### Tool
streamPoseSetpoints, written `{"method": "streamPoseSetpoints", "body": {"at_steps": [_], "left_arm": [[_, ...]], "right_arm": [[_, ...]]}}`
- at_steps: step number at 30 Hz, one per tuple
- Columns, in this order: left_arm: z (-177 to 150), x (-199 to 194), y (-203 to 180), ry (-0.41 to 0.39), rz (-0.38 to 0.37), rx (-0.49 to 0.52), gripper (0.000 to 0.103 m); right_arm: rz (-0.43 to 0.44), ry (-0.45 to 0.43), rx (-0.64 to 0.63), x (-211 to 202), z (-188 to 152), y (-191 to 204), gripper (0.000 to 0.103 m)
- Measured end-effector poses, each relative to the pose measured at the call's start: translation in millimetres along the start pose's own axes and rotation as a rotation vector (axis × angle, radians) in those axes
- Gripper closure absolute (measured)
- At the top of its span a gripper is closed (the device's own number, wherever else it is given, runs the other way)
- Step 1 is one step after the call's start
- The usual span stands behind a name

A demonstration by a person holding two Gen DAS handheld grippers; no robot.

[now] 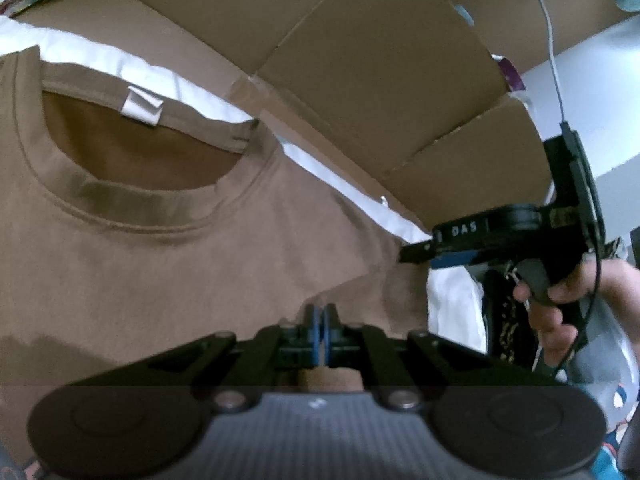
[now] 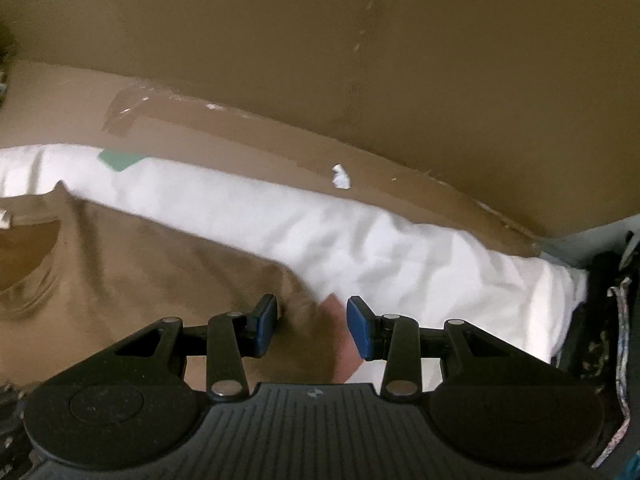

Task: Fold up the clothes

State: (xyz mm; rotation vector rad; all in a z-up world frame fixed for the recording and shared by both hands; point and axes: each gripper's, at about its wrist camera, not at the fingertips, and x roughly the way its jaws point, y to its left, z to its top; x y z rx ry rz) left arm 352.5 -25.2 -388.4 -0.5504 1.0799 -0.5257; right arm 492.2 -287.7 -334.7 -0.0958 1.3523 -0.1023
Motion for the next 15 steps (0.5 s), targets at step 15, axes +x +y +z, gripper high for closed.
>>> {"method": "streamPoseSetpoints", "body": {"at_steps": [15], "left_arm": [[1.3, -15.4, 11.5, -0.018, -0.013, -0.015, 0.101]], "right_arm": [[-0.025, -0.076, 0.090, 8.0, 2.8, -9.5, 0.057]]}}
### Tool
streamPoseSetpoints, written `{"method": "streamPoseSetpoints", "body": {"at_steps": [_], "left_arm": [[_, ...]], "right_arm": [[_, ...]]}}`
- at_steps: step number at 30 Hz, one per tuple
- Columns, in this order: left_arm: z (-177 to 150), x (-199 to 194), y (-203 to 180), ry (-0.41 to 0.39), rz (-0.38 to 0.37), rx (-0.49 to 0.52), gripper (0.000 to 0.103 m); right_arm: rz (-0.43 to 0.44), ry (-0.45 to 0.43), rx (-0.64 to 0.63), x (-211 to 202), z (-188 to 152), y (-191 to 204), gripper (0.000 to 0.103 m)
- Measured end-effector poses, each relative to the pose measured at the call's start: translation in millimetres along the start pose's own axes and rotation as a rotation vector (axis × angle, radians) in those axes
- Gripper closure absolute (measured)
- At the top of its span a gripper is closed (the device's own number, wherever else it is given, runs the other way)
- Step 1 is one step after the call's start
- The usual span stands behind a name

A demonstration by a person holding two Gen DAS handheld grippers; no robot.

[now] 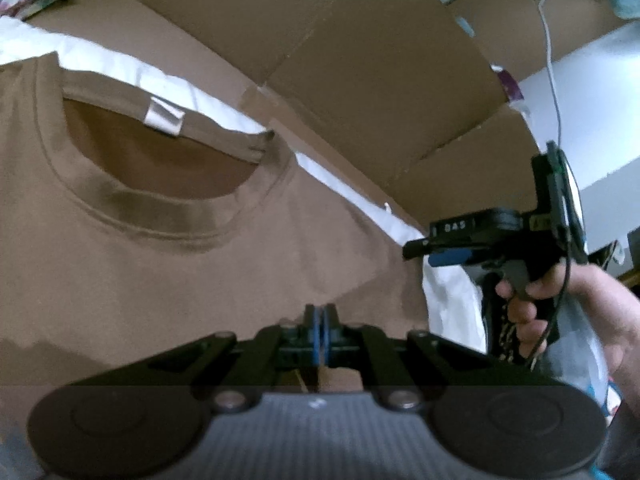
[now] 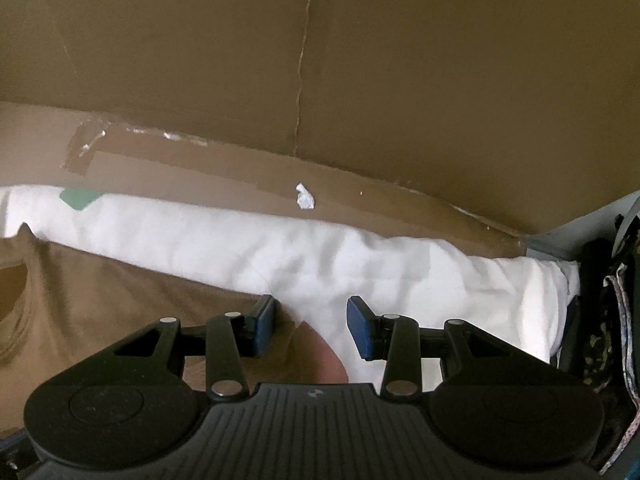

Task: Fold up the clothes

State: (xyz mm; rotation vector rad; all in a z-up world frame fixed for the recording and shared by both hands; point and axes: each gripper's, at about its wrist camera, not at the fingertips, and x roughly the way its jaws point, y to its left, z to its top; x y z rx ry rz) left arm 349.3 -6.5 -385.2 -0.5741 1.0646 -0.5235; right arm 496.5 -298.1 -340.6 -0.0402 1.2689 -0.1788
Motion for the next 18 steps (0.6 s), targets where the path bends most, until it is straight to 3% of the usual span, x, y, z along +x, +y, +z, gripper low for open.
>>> {"method": "streamPoseSetpoints", "body": {"at_steps": [6, 12, 18], "left_arm": [[-2.3, 3.5, -0.8, 0.015, 0.007, -0.003, 0.101], [-0.1, 4.4, -3.3, 0.012, 0.017, -0.008, 0.101], [-0.1, 3.5, -4.5, 0.010, 0.024, -0.006, 0.101]], "right_arm": [[0.051, -0.058, 0.050, -21.4, 8.7, -13.0, 0.057], [0.119, -0.069, 0.032, -40.1, -5.9, -12.8, 0.057], [0.147, -0.057, -0.024, -41.7, -30.1, -12.4, 0.070]]}}
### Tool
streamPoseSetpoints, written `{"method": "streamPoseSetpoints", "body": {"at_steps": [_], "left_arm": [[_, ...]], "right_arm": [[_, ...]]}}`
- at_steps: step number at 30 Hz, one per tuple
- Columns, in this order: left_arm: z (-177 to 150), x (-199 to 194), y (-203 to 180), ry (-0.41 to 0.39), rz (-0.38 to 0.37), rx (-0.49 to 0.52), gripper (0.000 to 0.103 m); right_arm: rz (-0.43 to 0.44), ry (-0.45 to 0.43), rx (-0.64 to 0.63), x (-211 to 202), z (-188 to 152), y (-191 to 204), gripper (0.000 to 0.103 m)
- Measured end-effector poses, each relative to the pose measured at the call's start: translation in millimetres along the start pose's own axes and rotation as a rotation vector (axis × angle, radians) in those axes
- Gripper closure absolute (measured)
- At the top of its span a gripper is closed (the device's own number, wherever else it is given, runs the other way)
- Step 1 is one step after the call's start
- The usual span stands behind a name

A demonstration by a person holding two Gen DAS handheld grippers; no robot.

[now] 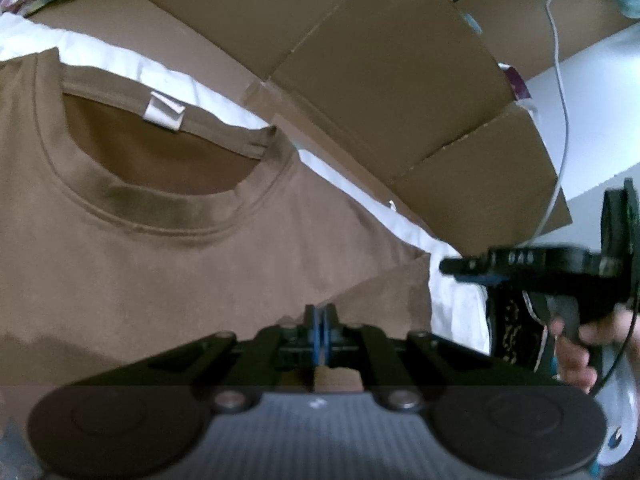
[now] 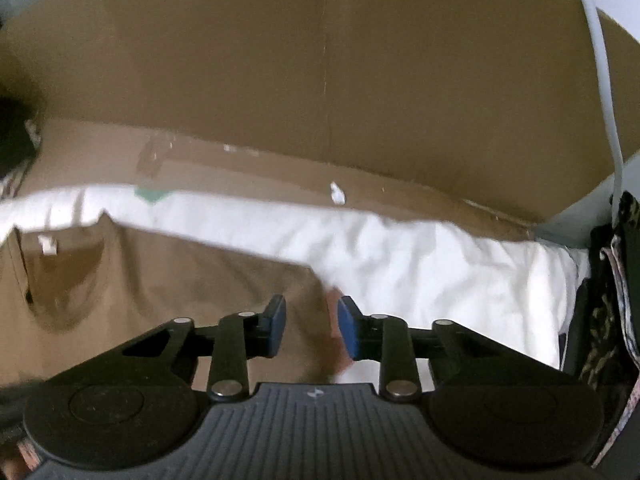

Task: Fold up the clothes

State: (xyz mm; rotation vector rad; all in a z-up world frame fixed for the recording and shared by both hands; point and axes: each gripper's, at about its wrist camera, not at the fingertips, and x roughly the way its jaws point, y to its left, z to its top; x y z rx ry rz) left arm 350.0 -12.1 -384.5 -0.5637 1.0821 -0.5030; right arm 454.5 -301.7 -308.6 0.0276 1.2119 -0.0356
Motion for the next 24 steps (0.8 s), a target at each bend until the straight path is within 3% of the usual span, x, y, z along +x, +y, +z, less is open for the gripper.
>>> {"method": "streamPoseSetpoints", "body": {"at_steps": [16, 24], "left_arm": [[-0.2, 5.5, 7.4, -0.008, 0.039, -0.016, 0.101], [-1.6, 12.5, 9.6, 0.011, 0.081, 0.003, 0.101]], "right_arm": [[-0.040, -0.005, 0.050, 40.9, 0.2, 0.1, 0.070], [-0.064, -0.034, -0.033, 55.2, -5.3, 9.9, 0.070]]}}
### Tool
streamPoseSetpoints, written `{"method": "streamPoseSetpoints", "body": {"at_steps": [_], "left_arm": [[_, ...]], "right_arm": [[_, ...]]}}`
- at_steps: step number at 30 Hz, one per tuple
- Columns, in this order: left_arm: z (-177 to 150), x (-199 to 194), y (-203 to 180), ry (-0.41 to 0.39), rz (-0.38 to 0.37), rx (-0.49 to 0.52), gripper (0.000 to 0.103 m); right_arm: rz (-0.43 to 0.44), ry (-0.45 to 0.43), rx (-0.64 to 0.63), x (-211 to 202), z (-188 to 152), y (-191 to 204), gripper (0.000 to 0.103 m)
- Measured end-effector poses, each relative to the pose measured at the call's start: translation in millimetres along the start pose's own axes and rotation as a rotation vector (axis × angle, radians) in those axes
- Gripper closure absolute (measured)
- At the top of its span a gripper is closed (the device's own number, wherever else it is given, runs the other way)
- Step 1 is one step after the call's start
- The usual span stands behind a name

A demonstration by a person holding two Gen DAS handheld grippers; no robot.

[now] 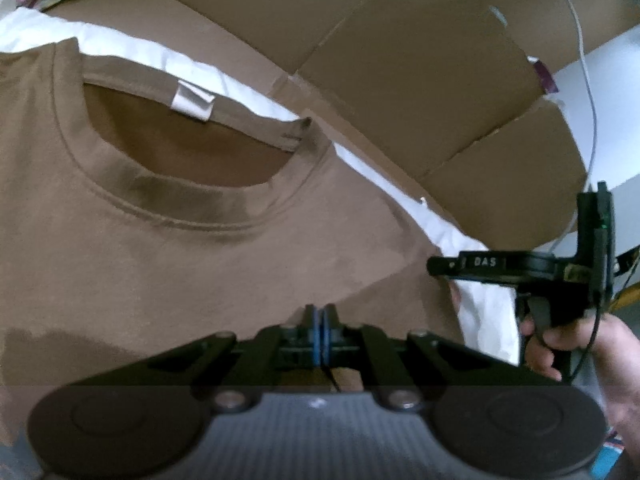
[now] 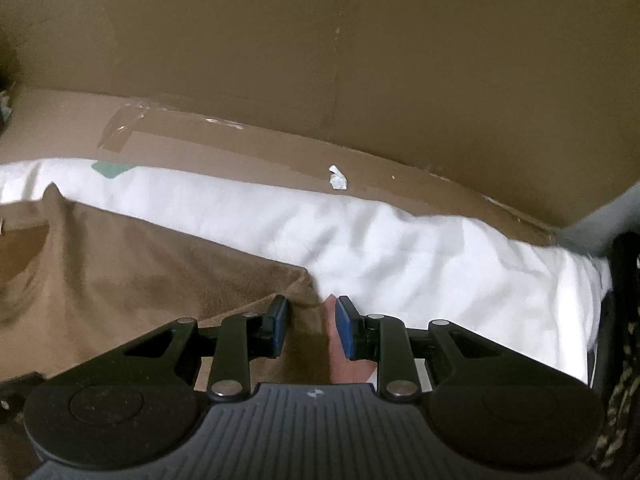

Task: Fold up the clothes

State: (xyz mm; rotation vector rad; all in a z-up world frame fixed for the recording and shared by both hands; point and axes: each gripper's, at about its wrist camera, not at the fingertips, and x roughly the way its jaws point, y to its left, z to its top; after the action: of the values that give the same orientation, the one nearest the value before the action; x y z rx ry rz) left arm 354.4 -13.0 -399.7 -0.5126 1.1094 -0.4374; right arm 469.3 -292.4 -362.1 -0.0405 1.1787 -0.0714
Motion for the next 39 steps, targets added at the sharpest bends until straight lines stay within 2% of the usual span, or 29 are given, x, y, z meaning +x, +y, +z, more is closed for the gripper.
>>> {"method": "streamPoseSetpoints", "body": {"at_steps": [4, 7, 13, 17, 24, 30, 39], "left_arm": [[3.3, 2.0, 0.6, 0.016, 0.021, -0.016, 0.097], [6.0, -7.2, -2.1, -0.006, 0.046, -0.019, 0.096], [11.5, -25.8, -15.5, -0.059, 0.055, 0.011, 0.096], [10.5, -26.5, -33.6, -0.065, 0.048, 0.051, 0.096], [1.5, -3.6, -62.4, -0.026, 0.045, 0.107, 0.096], [-12.2, 16.5, -89.3, 0.014, 0.034, 0.158, 0.096], [-27.6, 39.5, -120.0, 0.057, 0.023, 0.218, 0.096]], "right_arm": [[-0.006, -0.003, -0.011, -6.2, 2.3, -0.9, 0.070], [-0.005, -0.052, -0.011, -23.3, 0.8, -6.2, 0.070], [0.060, -0.123, -0.006, -59.8, -17.1, -26.1, 0.070], [0.091, -0.141, 0.000, -72.0, -36.4, -33.9, 0.070], [0.155, -0.147, -0.001, -77.1, -87.0, -31.1, 0.070], [0.167, -0.146, -0.014, -77.5, -132.0, -38.5, 0.074], [0.183, -0.183, 0.027, -75.5, -165.5, -44.8, 0.074]]}}
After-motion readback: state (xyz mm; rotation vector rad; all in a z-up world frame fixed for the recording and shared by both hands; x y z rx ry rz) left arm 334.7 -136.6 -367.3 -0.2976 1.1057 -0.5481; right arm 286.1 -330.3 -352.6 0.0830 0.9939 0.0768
